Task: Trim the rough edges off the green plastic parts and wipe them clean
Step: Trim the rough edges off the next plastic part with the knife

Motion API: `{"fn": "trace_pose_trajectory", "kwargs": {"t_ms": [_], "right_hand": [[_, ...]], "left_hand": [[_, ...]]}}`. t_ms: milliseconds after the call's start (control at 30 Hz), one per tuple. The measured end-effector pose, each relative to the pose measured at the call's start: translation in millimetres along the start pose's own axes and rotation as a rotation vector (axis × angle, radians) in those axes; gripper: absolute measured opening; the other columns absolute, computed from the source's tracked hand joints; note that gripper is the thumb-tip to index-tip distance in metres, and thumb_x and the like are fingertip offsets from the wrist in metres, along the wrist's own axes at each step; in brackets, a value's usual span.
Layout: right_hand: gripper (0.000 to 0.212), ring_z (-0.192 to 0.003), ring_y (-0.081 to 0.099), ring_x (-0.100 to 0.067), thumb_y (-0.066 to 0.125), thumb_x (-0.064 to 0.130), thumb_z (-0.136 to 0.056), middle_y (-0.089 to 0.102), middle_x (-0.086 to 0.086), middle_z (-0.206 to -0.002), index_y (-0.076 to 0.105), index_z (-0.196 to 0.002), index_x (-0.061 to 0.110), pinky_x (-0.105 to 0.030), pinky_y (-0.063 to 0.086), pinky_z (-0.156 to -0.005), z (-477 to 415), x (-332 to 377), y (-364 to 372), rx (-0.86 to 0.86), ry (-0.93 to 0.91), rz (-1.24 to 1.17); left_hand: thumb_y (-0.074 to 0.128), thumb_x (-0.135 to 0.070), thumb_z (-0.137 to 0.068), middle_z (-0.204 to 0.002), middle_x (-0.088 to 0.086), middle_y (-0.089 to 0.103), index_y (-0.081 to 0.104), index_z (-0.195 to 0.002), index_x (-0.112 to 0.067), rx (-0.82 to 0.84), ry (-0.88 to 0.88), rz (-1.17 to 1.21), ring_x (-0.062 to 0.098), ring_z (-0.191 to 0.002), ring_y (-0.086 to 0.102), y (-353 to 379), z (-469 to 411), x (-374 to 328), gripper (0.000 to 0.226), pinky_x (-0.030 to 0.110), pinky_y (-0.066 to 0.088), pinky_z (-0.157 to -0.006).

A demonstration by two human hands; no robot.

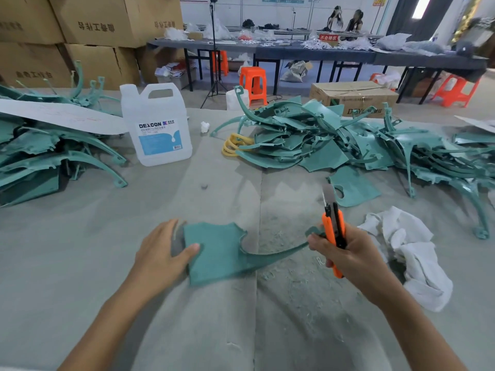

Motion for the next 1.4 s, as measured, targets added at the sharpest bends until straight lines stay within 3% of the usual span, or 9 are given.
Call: {"fn": "trace_pose_trajectory", "kwargs": {"t_ms": [133,267,433,600,733,833,967,1100,1400], "right_hand": [[0.015,-0.056,0.054,-0.018,0.077,0.033,-0.087,0.055,-0.009,-0.063,0.073,-0.088,0.018,-0.023,0.047,-0.052,-1,-12,-14,-0.009,0.070,0.003],[0.005,-0.052,0.055,-0.013,0.077,0.024,-0.089,0.063,-0.002,-0.060,0.075,-0.089,0.019,-0.018,0.044,-0.047,-3,-18,-25,-0.089,0.122,0.022],[0.013,-0.050,0.056,-0.016,0.074,0.029,-0.091,0.063,-0.013,-0.067,0.065,-0.092,0.021,-0.023,0.049,-0.046,2,-13,-38,-0.244,0.102,0.055],[0.027,-0.058,0.062,-0.020,0.049,0.073,-0.092,0.063,-0.001,-0.072,0.046,-0.098,0.046,-0.045,0.055,-0.056,27,-9,-25,-0.280,0.043,0.272],[0.016,-0.057,0.060,-0.017,0.045,0.058,-0.090,0.062,0.002,-0.075,0.050,-0.099,0.046,-0.037,0.058,-0.053,39,-25,-26,-0.362,0.052,-0.045],[0.004,-0.051,0.058,-0.016,0.053,0.034,-0.102,0.061,-0.001,-0.072,0.055,-0.101,0.037,-0.030,0.054,-0.045,33,-48,-41,-0.414,0.136,-0.149],[0.010,-0.053,0.056,-0.013,0.053,0.030,-0.104,0.065,0.005,-0.071,0.061,-0.109,0.035,-0.038,0.052,-0.054,14,-66,-44,-0.213,0.133,0.265],[0.034,-0.096,0.065,-0.019,0.048,0.049,-0.101,0.070,0.009,-0.103,0.057,-0.133,0.043,-0.041,0.051,-0.086,-5,-62,-8,0.202,0.049,0.808],[0.019,-0.079,0.056,-0.004,0.050,0.048,-0.103,0.058,0.015,-0.091,0.062,-0.114,0.040,-0.027,0.047,-0.070,-18,-39,35,0.406,-0.219,0.800]], "left_hand": [[0.085,-0.052,-0.071,-0.129,-0.004,0.066,0.032,-0.151,-0.028,0.118,-0.098,0.261,-0.004,-0.107,0.063,20,-6,16,0.099,0.024,0.050,-0.093],[0.079,-0.063,-0.049,-0.077,0.000,0.068,0.047,-0.125,-0.033,0.095,-0.160,0.432,0.014,-0.069,0.067,29,-7,15,0.088,0.042,0.054,-0.071],[0.078,-0.060,-0.066,-0.095,-0.001,0.074,0.050,-0.111,-0.032,0.060,-0.170,0.393,0.020,-0.085,0.071,40,5,7,0.059,0.044,0.056,-0.080],[0.069,-0.058,-0.081,-0.144,0.001,0.042,0.040,-0.144,-0.024,-0.138,0.094,-0.084,0.024,-0.135,0.035,32,11,-31,0.077,0.039,0.029,-0.112],[0.037,-0.100,-0.060,-0.161,-0.001,0.016,0.022,-0.152,-0.034,0.126,0.161,-0.276,0.019,-0.149,0.010,61,18,-63,0.115,0.041,0.014,-0.118],[0.033,-0.104,-0.050,-0.163,0.000,0.011,0.016,-0.153,-0.034,0.213,0.150,-0.321,0.019,-0.150,0.005,75,16,-61,0.126,0.041,0.012,-0.119],[0.042,-0.105,-0.049,-0.167,-0.004,0.002,0.011,-0.158,-0.031,0.310,0.220,-0.238,0.014,-0.153,-0.005,80,3,-53,0.135,0.042,0.004,-0.125],[0.045,-0.107,-0.043,-0.168,-0.006,0.001,0.008,-0.161,-0.024,0.314,0.243,-0.151,0.007,-0.153,-0.006,83,1,-48,0.149,0.034,-0.003,-0.124],[0.055,-0.100,-0.050,-0.166,-0.010,0.006,0.011,-0.160,-0.024,0.302,0.287,-0.148,0.003,-0.151,-0.003,81,2,-48,0.141,0.037,0.000,-0.125]]}}
Point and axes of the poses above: each hand's wrist, its own z-axis away from the middle knuckle, its own y-axis out of the palm, x = y × z, the point moved 7 cm from there along -z, towards the middle knuckle
